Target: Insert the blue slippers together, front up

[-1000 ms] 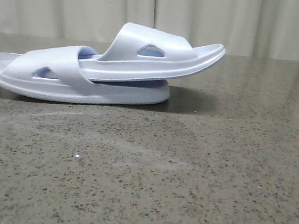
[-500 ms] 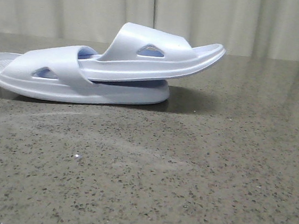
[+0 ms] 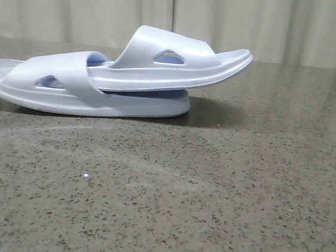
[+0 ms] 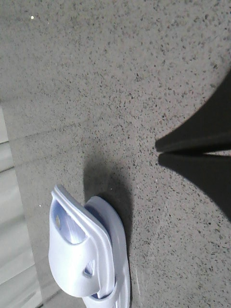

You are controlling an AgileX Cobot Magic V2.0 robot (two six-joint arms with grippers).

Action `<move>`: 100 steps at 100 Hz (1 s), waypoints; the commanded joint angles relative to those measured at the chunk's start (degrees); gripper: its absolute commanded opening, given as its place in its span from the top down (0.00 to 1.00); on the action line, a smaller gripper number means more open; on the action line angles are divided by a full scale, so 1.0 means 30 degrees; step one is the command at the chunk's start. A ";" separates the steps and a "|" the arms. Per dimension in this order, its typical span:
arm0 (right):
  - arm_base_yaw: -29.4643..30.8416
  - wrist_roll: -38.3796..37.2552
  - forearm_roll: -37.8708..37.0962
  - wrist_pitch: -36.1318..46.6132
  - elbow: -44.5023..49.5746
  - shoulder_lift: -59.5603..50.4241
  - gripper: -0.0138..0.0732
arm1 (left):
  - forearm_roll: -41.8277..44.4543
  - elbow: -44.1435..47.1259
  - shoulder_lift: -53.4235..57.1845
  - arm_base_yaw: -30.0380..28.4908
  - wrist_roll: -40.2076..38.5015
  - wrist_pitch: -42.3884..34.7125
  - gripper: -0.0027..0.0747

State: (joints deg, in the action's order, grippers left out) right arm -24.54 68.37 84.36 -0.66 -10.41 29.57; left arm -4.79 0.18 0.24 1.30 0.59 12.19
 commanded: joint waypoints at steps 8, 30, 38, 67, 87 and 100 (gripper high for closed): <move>0.0002 0.0160 0.0076 0.0068 -0.0494 -0.0018 0.93 | -0.0152 0.0165 0.0550 -0.0081 -0.0198 -0.1384 0.95; 0.0002 0.0160 0.0076 0.1141 -0.0494 -0.0018 0.93 | -0.0152 0.0165 0.0550 -0.0081 -0.0198 -0.1384 0.95; 0.0002 0.0100 -0.0547 0.2536 -0.0394 0.0079 0.93 | -0.0152 0.0165 0.0550 -0.0081 -0.0198 -0.1384 0.95; 0.1566 -1.1947 -1.6846 0.5166 -0.0146 0.0703 0.93 | -0.0152 0.0165 0.0550 -0.0081 -0.0198 -0.1384 0.95; 0.4021 -1.6876 -2.3503 0.4964 0.1235 -0.1225 0.93 | -0.0152 0.0165 0.0550 -0.0081 -0.0198 -0.1384 0.95; 0.5777 -1.7721 -2.4274 0.4290 0.2658 -0.3057 0.93 | -0.0152 0.0165 0.0550 -0.0081 -0.0198 -0.1417 0.95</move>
State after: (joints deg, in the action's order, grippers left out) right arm -10.30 17.67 15.23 10.00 -3.33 23.37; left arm -4.79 0.18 0.24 1.30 0.50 12.32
